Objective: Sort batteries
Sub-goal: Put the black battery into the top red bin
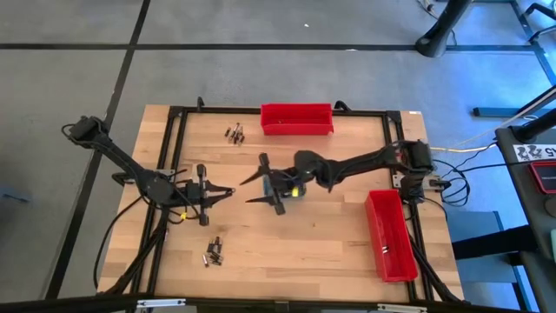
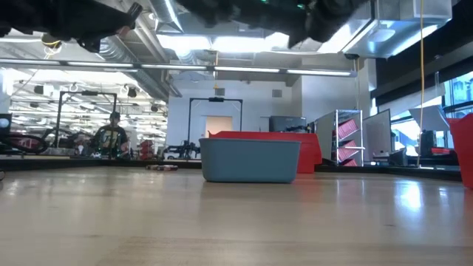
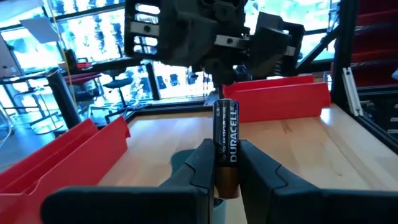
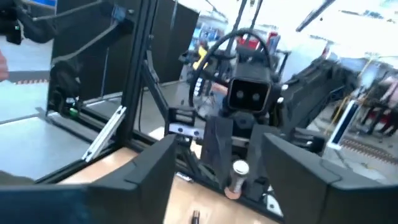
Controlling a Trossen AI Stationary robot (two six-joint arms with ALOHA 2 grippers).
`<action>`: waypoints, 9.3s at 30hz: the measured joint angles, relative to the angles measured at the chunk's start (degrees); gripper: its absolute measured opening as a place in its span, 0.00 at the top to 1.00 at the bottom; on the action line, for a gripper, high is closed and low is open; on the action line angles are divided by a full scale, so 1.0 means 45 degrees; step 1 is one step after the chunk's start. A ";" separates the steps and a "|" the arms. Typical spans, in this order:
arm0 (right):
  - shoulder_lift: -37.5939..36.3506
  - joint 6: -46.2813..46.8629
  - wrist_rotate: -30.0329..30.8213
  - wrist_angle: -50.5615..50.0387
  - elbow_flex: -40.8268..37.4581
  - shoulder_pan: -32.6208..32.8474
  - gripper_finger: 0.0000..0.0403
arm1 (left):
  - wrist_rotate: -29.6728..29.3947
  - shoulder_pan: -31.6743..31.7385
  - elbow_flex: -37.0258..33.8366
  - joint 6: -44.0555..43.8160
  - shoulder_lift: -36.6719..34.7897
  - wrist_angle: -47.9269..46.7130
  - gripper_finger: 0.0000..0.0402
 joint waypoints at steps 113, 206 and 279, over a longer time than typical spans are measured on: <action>0.1775 0.6131 0.2527 -1.7981 0.4671 -0.9346 0.48 | -0.0017 0.0238 0.0014 -0.3856 0.0000 -0.4025 0.59; -0.5651 0.2709 0.6772 -0.6778 -0.5687 -0.1012 0.47 | 0.3967 0.2404 -0.0349 -1.2718 -0.0034 -1.5675 0.78; 0.1367 0.0038 0.1434 -0.3747 0.2031 -0.0011 0.73 | 0.2283 0.1502 -0.0418 -0.0714 0.0010 -0.0237 0.90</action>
